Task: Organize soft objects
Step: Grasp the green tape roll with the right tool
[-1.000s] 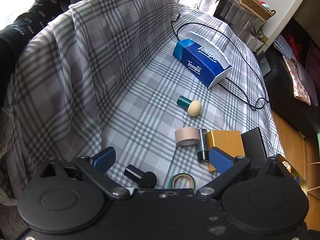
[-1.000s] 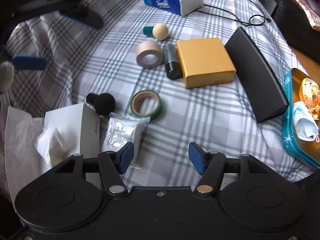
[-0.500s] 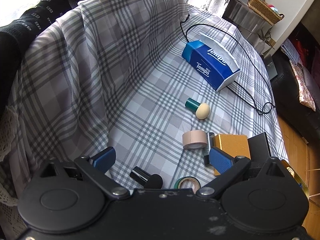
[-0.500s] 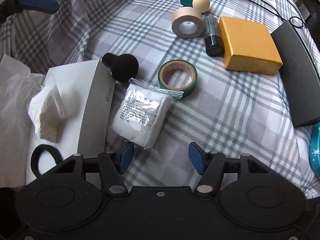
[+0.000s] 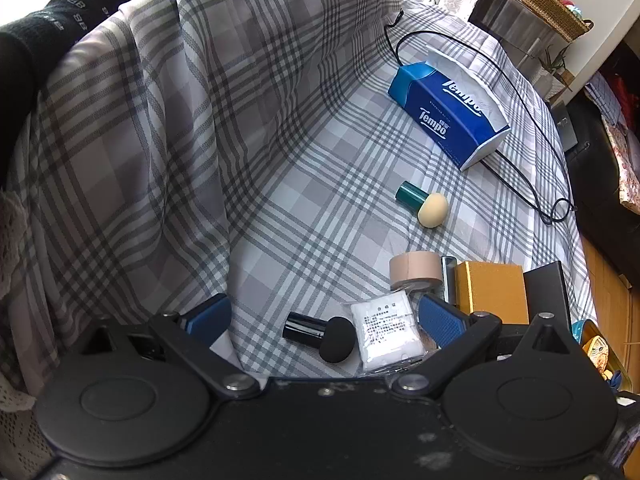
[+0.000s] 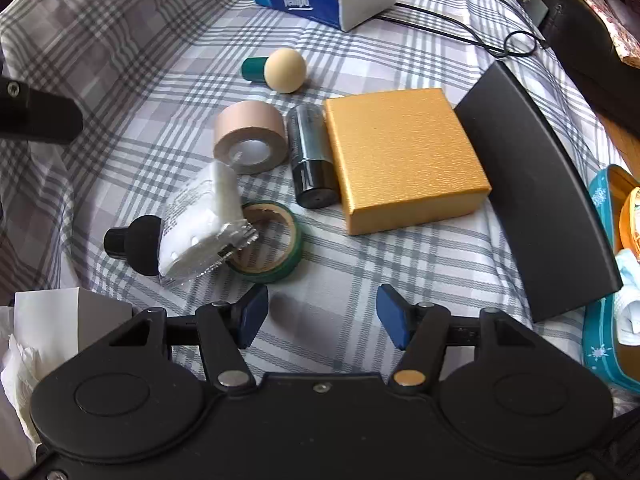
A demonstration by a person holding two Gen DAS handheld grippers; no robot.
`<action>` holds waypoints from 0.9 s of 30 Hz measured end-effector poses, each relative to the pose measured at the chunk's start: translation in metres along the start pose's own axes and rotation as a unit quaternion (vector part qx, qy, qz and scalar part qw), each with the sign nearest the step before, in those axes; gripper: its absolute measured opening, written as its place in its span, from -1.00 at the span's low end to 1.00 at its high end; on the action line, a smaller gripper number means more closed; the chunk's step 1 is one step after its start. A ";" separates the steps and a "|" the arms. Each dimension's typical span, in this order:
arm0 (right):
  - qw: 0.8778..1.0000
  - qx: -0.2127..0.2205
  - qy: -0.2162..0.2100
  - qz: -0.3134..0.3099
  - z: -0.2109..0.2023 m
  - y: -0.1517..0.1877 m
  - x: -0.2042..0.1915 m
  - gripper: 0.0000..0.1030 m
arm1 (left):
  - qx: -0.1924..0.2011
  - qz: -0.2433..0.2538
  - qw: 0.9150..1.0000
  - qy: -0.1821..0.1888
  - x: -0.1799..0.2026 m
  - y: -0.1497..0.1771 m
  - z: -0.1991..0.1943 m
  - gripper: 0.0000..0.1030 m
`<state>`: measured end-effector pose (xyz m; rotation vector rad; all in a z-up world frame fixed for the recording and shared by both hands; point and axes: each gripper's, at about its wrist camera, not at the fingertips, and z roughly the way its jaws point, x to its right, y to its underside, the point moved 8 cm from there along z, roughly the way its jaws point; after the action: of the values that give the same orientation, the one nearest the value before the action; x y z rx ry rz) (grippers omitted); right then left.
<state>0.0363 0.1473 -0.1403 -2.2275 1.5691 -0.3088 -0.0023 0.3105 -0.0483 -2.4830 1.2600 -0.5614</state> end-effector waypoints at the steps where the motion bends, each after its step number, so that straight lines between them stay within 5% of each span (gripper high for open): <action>1: 1.000 0.003 0.003 0.007 -0.002 0.000 0.003 0.13 | -0.002 -0.001 1.000 0.001 0.001 0.000 0.001 0.94; 20: 0.997 0.041 -0.027 -0.065 0.017 -0.016 -0.036 0.12 | -0.006 -0.011 1.000 0.009 -0.001 0.000 -0.001 0.94; 27: 0.995 0.050 -0.027 -0.082 0.012 -0.009 -0.035 -0.05 | -0.012 -0.010 1.000 -0.002 -0.001 0.001 0.007 0.94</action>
<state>0.0373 0.1847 -0.1455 -2.2713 1.3165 -0.3628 -0.0002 0.3118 -0.0551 -2.5179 1.2485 -0.5482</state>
